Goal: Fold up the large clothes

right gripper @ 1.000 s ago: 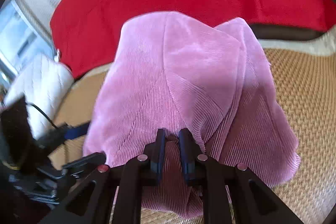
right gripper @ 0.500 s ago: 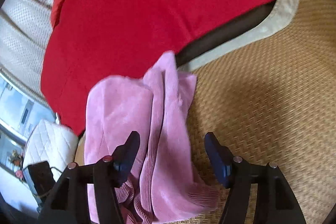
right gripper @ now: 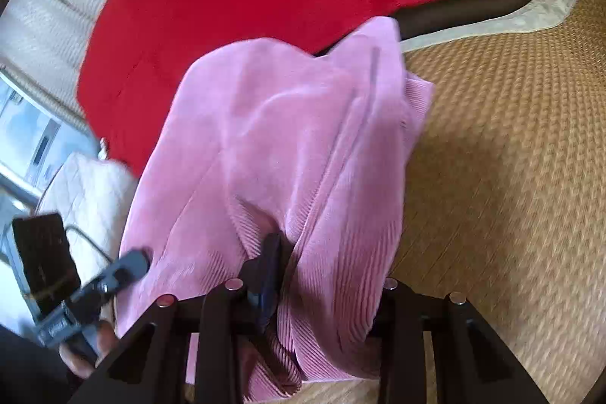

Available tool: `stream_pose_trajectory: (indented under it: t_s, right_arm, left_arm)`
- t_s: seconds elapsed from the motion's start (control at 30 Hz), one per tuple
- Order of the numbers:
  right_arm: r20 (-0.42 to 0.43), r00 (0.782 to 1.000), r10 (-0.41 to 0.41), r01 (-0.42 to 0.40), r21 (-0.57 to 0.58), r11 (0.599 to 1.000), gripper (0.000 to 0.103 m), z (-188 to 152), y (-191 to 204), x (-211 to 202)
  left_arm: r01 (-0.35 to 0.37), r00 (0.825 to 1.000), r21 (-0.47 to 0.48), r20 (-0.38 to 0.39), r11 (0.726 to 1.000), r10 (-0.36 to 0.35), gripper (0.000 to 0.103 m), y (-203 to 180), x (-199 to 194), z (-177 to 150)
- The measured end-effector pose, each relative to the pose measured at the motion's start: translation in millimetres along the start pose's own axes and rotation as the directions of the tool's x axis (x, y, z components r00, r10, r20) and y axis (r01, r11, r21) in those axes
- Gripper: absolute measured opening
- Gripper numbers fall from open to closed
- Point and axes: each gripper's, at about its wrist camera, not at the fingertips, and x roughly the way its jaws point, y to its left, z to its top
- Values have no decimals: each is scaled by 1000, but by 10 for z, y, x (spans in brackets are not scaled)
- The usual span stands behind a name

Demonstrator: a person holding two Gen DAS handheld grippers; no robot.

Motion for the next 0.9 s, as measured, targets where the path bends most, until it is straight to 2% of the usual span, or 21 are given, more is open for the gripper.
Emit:
stream_pose_trajectory:
  t_s: [0.13, 0.2, 0.27, 0.33, 0.37, 0.4, 0.43, 0.53, 0.63, 0.67, 0.73, 0.77, 0.83, 0.9]
  right_arm:
    - [-36, 999, 34, -35, -33, 999, 34, -297, 222, -7]
    - [-59, 997, 51, -55, -53, 997, 35, -442, 306, 8]
    - [-69, 997, 29, -35, -78, 996, 35, -501, 344, 20]
    - [-71, 997, 29, -33, -66, 997, 39, -471, 348, -11]
    - [-72, 997, 38, -41, -43, 998, 47, -455, 314, -136]
    - [-57, 997, 43, -45, -24, 999, 54, -419, 288, -221]
    - [-33, 999, 30, -31, -25, 999, 57, -381, 279, -311]
    - [97, 995, -24, 27, -33, 999, 57, -243, 320, -615]
    - [201, 980, 6, 10, -78, 997, 57, -140, 535, -780]
    - [210, 977, 22, -2, -94, 996, 57, -99, 616, -740]
    - [208, 976, 72, -47, -123, 991, 48, -6, 853, -561]
    - [195, 977, 85, -61, -127, 990, 34, -9, 884, -506]
    - [161, 984, 75, -59, -106, 993, 32, 146, 936, -229]
    - [95, 993, 75, -69, -64, 996, 32, 231, 816, 76]
  left_arm:
    - [-67, 997, 65, -32, 996, 69, 51, -42, -288, -253]
    - [-98, 994, 66, -49, 993, 101, 57, -4, -359, -369]
    - [-147, 987, 61, -50, 987, 150, 63, 72, -358, -421]
    - [-177, 982, 37, -64, 983, 179, 65, 156, -343, -414]
    - [-183, 981, 25, -64, 983, 185, 66, 176, -353, -404]
    - [-188, 980, 20, -62, 982, 189, 67, 178, -361, -389]
    - [-199, 978, 26, -56, 980, 200, 69, 167, -358, -376]
    - [-251, 966, 65, -52, 966, 254, 74, 48, -222, -375]
    - [-314, 947, 111, -31, 943, 319, 79, -93, -128, -412]
    - [-334, 940, 118, -27, 935, 339, 80, -127, -91, -419]
    - [-356, 933, 105, -19, 929, 359, 82, -156, -12, -435]
    - [-358, 932, 93, -18, 929, 361, 84, -143, 11, -442]
    - [-352, 935, 66, -22, 934, 354, 88, -34, 39, -458]
    - [-307, 950, 19, -49, 952, 307, 90, 52, 149, -443]
